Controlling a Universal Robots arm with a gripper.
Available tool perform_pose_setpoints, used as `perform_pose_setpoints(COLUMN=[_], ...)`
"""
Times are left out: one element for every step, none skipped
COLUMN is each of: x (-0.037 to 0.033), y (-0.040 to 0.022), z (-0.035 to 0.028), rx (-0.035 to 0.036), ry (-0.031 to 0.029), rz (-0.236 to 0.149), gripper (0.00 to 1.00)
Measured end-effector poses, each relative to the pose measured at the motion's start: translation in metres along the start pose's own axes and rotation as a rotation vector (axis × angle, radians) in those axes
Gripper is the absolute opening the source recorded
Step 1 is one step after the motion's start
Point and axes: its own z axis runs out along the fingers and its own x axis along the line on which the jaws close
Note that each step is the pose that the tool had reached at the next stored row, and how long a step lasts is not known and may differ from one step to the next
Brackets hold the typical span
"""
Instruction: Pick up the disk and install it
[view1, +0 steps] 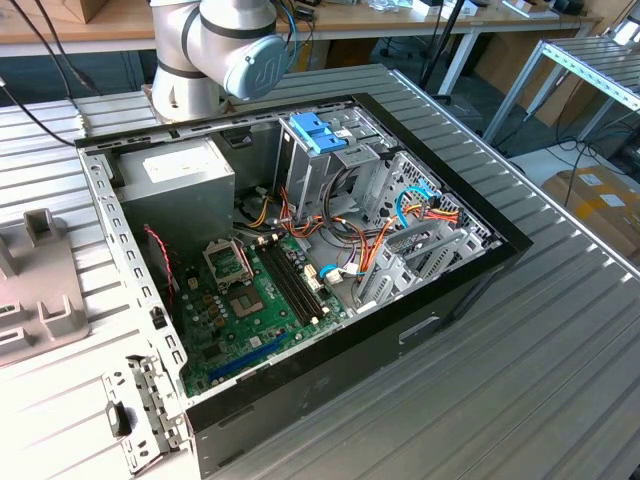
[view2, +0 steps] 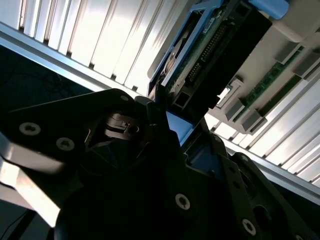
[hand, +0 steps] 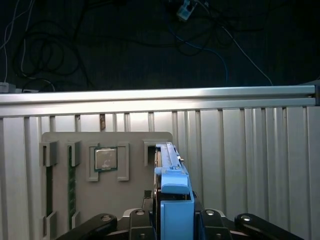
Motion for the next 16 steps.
perform_pose_setpoints(x=[-0.0001,-0.0001,-0.0002,-0.0003,-0.0003,-0.0004,-0.0005,-0.0005,-0.0006,-0.0006,-0.0008,-0.0008,-0.0009,-0.001,-0.001,-0.0011], y=[0.0,0.0,0.0,0.0,0.0001,0.0001,0.0001,0.0001,0.0001,0.0002,0.0002,0.0002,0.0002,0.0002,0.0002,0.0003], z=[-0.0007,-0.0018,-0.0025,-0.0036,-0.0044,-0.0057,-0.0068,-0.0076,-0.0084,-0.0093,-0.011,-0.0121,-0.0129,-0.0139,-0.0147,-0.0166], rx=[-0.0001,-0.0001,0.0,0.0,0.0,0.0,-0.0001,0.0,0.0,-0.0001,0.0,-0.0001,-0.0001,0.0,0.0,-0.0001], ry=[0.0,0.0,0.0,0.0,0.0,0.0,0.0,0.0,0.0,0.0,0.0,0.0,0.0,0.0,0.0,0.0], rz=[0.0,0.0,0.0,0.0,0.0,0.0,0.0,0.0,0.0,0.0,0.0,0.0,0.0,0.0,0.0,0.0], gripper=[0.37,0.37,0.37,0.37,0.37,0.37,0.37,0.37,0.37,0.37,0.37,0.37,0.37,0.37,0.37,0.37])
